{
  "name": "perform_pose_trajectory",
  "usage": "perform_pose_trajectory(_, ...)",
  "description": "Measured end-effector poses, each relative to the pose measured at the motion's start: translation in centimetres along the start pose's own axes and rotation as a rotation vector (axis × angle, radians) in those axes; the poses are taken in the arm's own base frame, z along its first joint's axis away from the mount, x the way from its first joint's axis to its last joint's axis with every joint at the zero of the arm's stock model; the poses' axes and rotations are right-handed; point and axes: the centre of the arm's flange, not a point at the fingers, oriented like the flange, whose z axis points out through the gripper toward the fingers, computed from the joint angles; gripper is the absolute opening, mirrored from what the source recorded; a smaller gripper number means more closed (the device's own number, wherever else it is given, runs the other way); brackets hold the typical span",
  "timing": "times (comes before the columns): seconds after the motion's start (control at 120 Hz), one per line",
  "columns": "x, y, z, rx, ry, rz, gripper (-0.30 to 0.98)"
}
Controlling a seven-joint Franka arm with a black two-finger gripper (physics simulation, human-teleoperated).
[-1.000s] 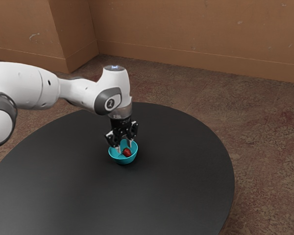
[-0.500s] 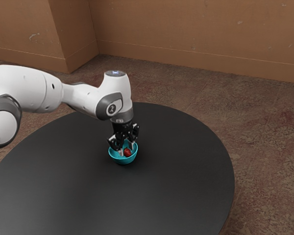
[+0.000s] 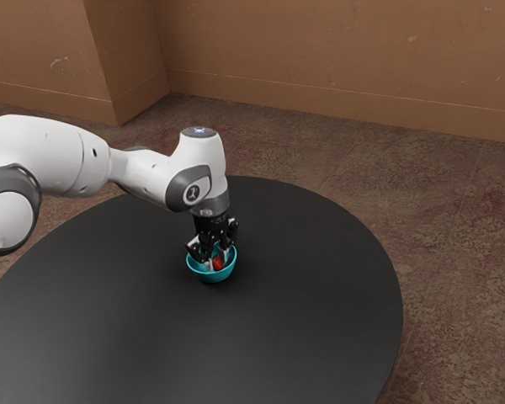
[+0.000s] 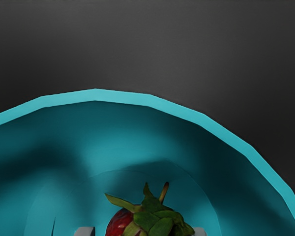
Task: Take strawberry from the bowl
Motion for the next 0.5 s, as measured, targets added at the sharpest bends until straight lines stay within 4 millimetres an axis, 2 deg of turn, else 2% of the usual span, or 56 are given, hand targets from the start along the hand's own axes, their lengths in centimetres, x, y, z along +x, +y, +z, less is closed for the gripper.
perform_pose_trajectory(0.358, 0.0, 0.0, 0.8, 0.012, 0.002, 0.010, 0.14)
perform_pose_trajectory(0.433, -0.1, 0.0, 0.4, 0.008, 0.003, 0.010, 0.13)
perform_pose_trajectory(0.5, -0.1, 0.0, -0.8, -0.009, 0.009, 0.010, 0.13)
